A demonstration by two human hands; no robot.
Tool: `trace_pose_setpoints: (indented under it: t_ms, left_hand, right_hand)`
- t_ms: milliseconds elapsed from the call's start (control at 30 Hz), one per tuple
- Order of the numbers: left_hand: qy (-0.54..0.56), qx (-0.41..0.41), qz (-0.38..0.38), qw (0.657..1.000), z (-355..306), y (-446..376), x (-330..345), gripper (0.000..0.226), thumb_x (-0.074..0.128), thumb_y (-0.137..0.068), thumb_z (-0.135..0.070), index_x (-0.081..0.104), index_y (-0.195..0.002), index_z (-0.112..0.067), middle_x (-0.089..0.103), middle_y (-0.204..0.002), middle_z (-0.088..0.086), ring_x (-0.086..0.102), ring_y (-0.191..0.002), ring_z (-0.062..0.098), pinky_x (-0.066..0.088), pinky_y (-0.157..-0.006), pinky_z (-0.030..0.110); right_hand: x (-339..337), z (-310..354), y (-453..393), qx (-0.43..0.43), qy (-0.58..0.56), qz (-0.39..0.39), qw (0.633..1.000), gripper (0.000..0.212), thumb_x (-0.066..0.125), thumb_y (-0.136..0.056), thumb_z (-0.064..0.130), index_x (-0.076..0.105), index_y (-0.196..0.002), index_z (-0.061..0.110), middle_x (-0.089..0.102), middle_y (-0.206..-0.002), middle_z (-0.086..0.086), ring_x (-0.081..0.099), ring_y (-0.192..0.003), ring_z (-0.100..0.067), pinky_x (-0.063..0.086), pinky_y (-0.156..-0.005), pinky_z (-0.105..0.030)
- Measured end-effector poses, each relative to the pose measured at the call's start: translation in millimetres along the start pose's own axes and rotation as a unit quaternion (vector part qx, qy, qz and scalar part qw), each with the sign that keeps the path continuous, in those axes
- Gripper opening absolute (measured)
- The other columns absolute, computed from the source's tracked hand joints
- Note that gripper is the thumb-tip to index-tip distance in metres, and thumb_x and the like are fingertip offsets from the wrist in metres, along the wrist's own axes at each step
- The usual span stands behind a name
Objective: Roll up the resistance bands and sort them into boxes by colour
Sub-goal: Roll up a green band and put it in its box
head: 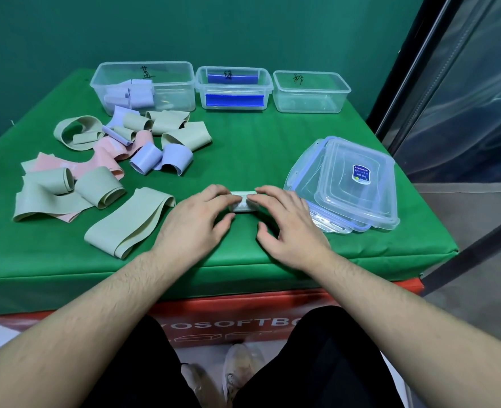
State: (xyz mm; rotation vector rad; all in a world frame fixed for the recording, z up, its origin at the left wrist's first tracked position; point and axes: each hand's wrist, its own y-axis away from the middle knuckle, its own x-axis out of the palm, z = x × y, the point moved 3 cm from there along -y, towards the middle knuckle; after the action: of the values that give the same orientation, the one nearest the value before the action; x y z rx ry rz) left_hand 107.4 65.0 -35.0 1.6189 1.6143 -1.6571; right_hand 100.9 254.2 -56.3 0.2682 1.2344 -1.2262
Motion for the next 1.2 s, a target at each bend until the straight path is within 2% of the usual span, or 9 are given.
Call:
trace_pose_setpoints:
  t_ms: [200,367,567,767,967,1100,1200]
  left_hand:
    - [-0.016,-0.006,0.023,1.0,6.3,-4.7,6.8,0.039,0.067,-0.088,-0.028,0.062,-0.127,-0.024,0.058,-0.122,-0.004,0.06,-0.098,0.026,0.051,-0.082,0.045]
    - [-0.013,-0.001,0.038,0.999,6.8,-12.1,8.6,0.04,0.065,-0.089,-0.029,0.058,-0.128,-0.026,0.056,-0.127,-0.007,0.059,-0.106,0.023,0.05,-0.088,0.044]
    - [0.013,-0.013,0.065,0.998,9.0,-24.5,16.6,0.036,0.063,-0.09,-0.03,0.057,-0.126,-0.025,0.061,-0.119,-0.007,0.06,-0.107,0.021,0.049,-0.089,0.046]
    - [0.028,-0.037,0.058,0.997,10.0,-28.3,22.2,0.034,0.056,-0.096,-0.024,0.056,-0.129,-0.014,0.061,-0.118,0.005,0.057,-0.107,0.026,0.046,-0.095,0.046]
    - [0.101,-0.057,0.07,0.991,0.4,-22.4,22.7,0.038,0.05,-0.1,-0.023,0.052,-0.135,-0.009,0.058,-0.122,0.009,0.054,-0.113,0.027,0.041,-0.103,0.042]
    - [0.121,-0.047,0.081,0.988,-9.1,-13.4,19.4,0.041,0.042,-0.097,-0.033,0.049,-0.134,-0.018,0.057,-0.117,0.002,0.052,-0.108,0.023,0.041,-0.098,0.046]
    - [0.172,-0.069,0.075,0.98,-13.4,-8.0,17.0,0.035,0.045,-0.1,-0.03,0.043,-0.134,-0.021,0.059,-0.118,0.002,0.053,-0.11,0.023,0.041,-0.099,0.046]
  right_hand:
    - [0.9,-1.0,-2.3,0.002,0.002,0.009,1.0,0.05,0.054,-0.084,0.026,0.054,-0.134,0.025,0.049,-0.139,0.007,0.043,-0.126,-0.018,0.034,-0.107,-0.043]
    - [2.2,-2.1,-4.2,0.017,-0.005,0.028,0.999,0.057,0.049,-0.085,0.029,0.048,-0.141,0.022,0.046,-0.147,0.006,0.039,-0.135,-0.015,0.03,-0.115,-0.042]
    - [4.4,-2.8,-3.4,0.032,-0.002,0.056,0.998,0.063,0.045,-0.086,0.034,0.038,-0.148,0.024,0.037,-0.156,0.008,0.032,-0.141,-0.013,0.026,-0.118,-0.045]
    - [3.3,-2.4,-2.8,0.024,-0.023,0.049,0.998,0.064,0.051,-0.087,0.03,0.034,-0.149,0.026,0.03,-0.158,0.009,0.03,-0.143,-0.014,0.026,-0.118,-0.043]
    - [0.6,-2.6,-1.4,0.002,-0.067,0.011,0.998,0.054,0.056,-0.092,0.026,0.042,-0.144,0.021,0.036,-0.154,0.005,0.035,-0.14,-0.014,0.027,-0.118,-0.036]
    - [-0.8,-3.5,0.1,-0.013,-0.071,-0.019,0.997,0.044,0.056,-0.097,0.027,0.049,-0.139,0.019,0.045,-0.146,0.003,0.041,-0.136,-0.014,0.031,-0.115,-0.035]
    - [-2.5,-2.4,0.8,-0.025,-0.073,-0.033,0.996,0.039,0.056,-0.098,0.026,0.052,-0.135,0.016,0.051,-0.138,0.001,0.045,-0.129,-0.016,0.034,-0.112,-0.033]
